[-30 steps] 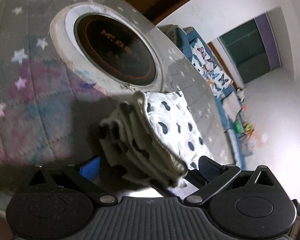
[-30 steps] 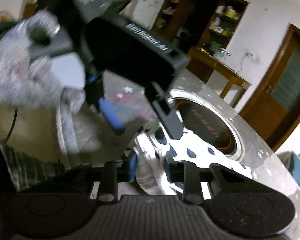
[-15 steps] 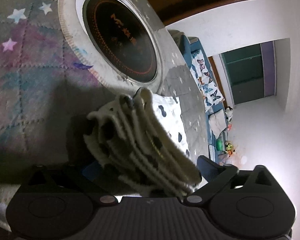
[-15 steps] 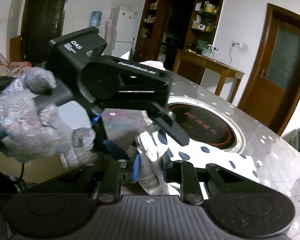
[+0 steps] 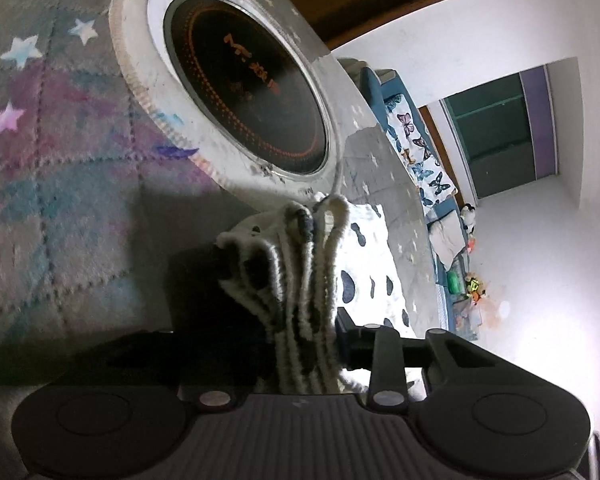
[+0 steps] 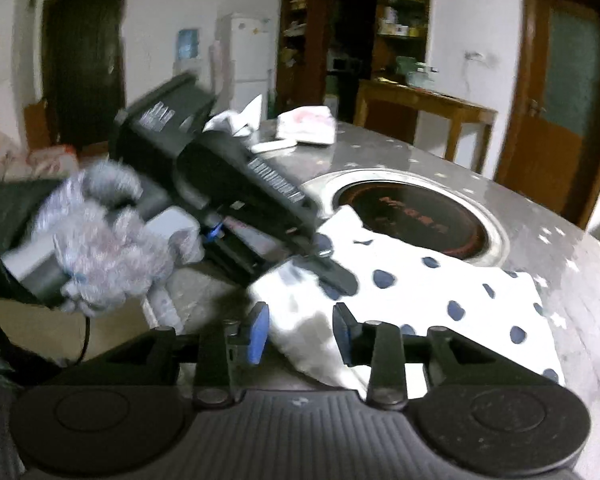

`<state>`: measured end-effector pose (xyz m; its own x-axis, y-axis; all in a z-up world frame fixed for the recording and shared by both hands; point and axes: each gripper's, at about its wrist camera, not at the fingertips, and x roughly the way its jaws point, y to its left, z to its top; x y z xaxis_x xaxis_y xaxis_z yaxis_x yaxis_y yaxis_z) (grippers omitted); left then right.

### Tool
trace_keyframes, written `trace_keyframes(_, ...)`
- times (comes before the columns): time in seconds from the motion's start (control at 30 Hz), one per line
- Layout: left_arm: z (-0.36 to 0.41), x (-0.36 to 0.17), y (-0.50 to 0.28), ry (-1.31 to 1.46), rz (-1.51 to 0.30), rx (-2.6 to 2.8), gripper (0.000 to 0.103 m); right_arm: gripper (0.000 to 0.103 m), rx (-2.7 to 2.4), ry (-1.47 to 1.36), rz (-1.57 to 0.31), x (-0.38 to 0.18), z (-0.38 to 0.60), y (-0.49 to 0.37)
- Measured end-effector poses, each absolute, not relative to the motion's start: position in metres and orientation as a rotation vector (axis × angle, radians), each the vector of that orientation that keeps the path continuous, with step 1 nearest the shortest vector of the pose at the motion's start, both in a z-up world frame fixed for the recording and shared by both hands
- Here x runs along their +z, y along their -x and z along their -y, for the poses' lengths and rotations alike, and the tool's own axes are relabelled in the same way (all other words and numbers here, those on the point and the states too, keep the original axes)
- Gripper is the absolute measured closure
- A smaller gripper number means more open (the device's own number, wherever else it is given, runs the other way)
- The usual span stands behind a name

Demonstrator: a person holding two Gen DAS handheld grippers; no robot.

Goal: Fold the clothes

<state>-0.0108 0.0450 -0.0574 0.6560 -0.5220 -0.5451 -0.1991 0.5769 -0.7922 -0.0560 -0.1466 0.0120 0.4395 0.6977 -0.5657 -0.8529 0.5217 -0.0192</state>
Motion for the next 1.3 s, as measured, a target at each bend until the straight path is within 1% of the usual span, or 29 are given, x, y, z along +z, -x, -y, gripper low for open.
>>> trace_keyframes(0.23,-0.048,-0.061,0.009,0.957,-0.862,-0.241,0.067,0.067,0.815,0.189,-0.592,0.026,0.17,-0.013)
trace_keyframes(0.3,-0.048,-0.061,0.009,0.949,-0.861,-0.247,0.066,0.067,0.783,0.175,-0.616,0.021,0.167,-0.036)
trace_keyframes(0.37,-0.048,-0.062,0.009,0.953,-0.863,-0.253,0.066,0.064,0.771,0.175,-0.643,0.015,0.161,-0.054)
trace_keyframes(0.57,-0.049,-0.062,0.009,0.941,-0.867,-0.266,0.066,0.063,0.741,0.212,-0.716,-0.009,0.135,-0.101)
trace_keyframes(0.67,-0.047,-0.061,0.009,0.92,-0.865,-0.272,0.066,0.058,0.677,0.227,-0.743,-0.019,0.133,-0.12)
trace_keyframes(0.77,-0.047,-0.061,0.009,0.915,-0.865,-0.278,0.066,0.057,0.613,0.194,-0.747,-0.022,0.144,-0.136)
trace_keyframes(1.0,-0.05,-0.061,0.006,0.912,-0.876,-0.278,0.066,0.054,0.555,0.081,-0.762,-0.014,0.195,-0.13)
trace_keyframes(1.1,-0.05,-0.059,0.004,0.905,-0.88,-0.274,0.066,0.053,0.544,0.039,-0.79,-0.018,0.216,-0.119)
trace_keyframes(1.3,-0.049,-0.055,0.0,0.862,-0.891,-0.256,0.066,0.054,0.56,-0.048,-0.807,-0.029,0.238,-0.091)
